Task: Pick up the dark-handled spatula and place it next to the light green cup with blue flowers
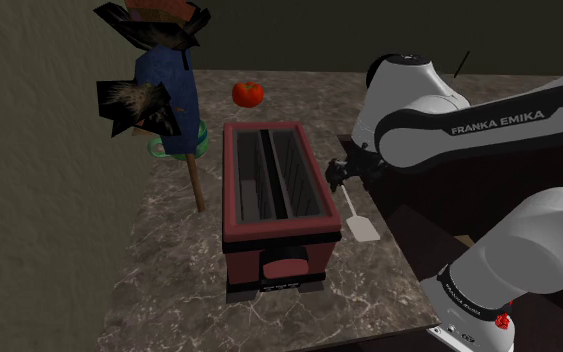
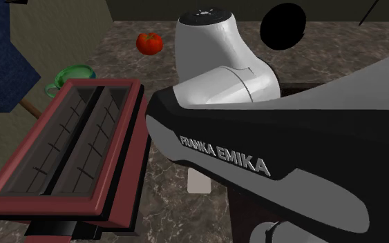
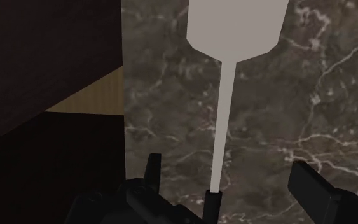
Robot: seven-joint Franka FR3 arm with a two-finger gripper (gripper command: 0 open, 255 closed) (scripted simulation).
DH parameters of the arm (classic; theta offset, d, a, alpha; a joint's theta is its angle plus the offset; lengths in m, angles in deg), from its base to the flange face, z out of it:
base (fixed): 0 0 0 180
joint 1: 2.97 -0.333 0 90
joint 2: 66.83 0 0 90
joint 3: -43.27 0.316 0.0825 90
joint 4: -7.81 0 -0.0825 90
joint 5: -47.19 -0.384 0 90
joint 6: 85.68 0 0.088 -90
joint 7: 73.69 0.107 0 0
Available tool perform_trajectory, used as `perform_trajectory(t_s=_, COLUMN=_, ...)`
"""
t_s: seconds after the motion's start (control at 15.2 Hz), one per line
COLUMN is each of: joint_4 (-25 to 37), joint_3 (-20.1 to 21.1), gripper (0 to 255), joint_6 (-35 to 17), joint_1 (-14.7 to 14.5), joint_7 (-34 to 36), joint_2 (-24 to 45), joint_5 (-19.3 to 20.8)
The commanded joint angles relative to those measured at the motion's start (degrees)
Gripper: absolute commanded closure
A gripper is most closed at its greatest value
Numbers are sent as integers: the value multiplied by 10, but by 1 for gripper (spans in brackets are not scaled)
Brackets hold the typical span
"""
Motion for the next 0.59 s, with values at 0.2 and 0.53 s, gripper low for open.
perform_trajectory(t_s=0.2, joint_4=-11, joint_3=6, gripper=0, joint_6=-33, joint_1=2, joint_7=1, joint_2=22, joint_5=-2)
perform_trajectory(t_s=0.53, joint_4=-11, joint_3=6, gripper=0, joint_6=-33, joint_1=2, joint_7=1, joint_2=21, joint_5=-2)
